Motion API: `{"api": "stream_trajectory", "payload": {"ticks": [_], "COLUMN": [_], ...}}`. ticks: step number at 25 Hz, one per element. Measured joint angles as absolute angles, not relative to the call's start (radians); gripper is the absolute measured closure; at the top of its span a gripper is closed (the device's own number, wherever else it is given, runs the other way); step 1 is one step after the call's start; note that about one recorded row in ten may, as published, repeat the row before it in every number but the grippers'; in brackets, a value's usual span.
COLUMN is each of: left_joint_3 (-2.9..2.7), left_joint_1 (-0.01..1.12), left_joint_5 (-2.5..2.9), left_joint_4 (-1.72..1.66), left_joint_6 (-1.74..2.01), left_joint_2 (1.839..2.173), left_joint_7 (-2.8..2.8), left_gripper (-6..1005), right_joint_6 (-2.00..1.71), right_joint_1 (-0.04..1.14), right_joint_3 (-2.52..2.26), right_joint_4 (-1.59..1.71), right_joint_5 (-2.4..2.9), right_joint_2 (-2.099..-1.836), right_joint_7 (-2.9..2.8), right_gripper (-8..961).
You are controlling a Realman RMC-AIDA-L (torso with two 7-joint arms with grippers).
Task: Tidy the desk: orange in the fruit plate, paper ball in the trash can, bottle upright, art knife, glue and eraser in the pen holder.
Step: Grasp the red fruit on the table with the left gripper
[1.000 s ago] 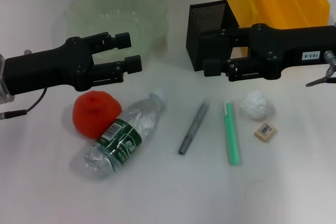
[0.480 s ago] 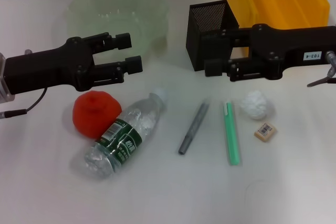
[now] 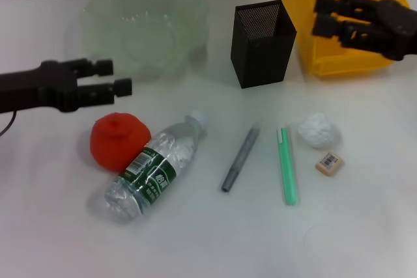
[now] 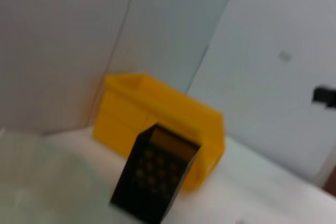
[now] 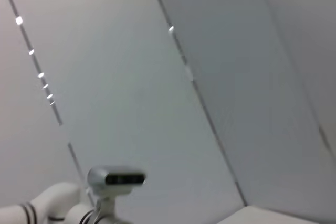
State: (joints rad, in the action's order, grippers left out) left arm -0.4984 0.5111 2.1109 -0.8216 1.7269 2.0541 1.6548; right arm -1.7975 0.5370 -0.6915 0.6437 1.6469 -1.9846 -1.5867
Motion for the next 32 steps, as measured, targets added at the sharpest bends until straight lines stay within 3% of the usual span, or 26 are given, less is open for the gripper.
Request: {"api": "stream_trajectory", "payload": {"ticks": [7, 13, 32], "left_joint_3": [-0.520, -0.589, -0.616], "left_joint_1": [0.500, 0.487, 0.471], "left_joint_5": [2.214, 2.216, 2.241], "left_joint_4": [-0.796, -0.765, -0.738], "left_joint_6": [1.623, 1.538, 1.489], "left_joint_2": [2.069, 2.068, 2.064], "left_joint_7": [1.639, 1.611, 1.615], "left_gripper": [252, 260, 283], "right_joint_6": [-1.801, -1.802, -1.799], "right_joint_1": [0.522, 0.531, 0.556], "right_joint_3": [-0.670, -0.677, -0.672], "right_joint_4": [0.636, 0.637, 0.638], "right_joint_5": [1.645, 1.645, 1.645], "right_joint_2": [-1.986, -1.999, -2.003], "right_joint_7": [-1.572, -1.563, -1.569], "right_gripper": [225, 226, 225]}}
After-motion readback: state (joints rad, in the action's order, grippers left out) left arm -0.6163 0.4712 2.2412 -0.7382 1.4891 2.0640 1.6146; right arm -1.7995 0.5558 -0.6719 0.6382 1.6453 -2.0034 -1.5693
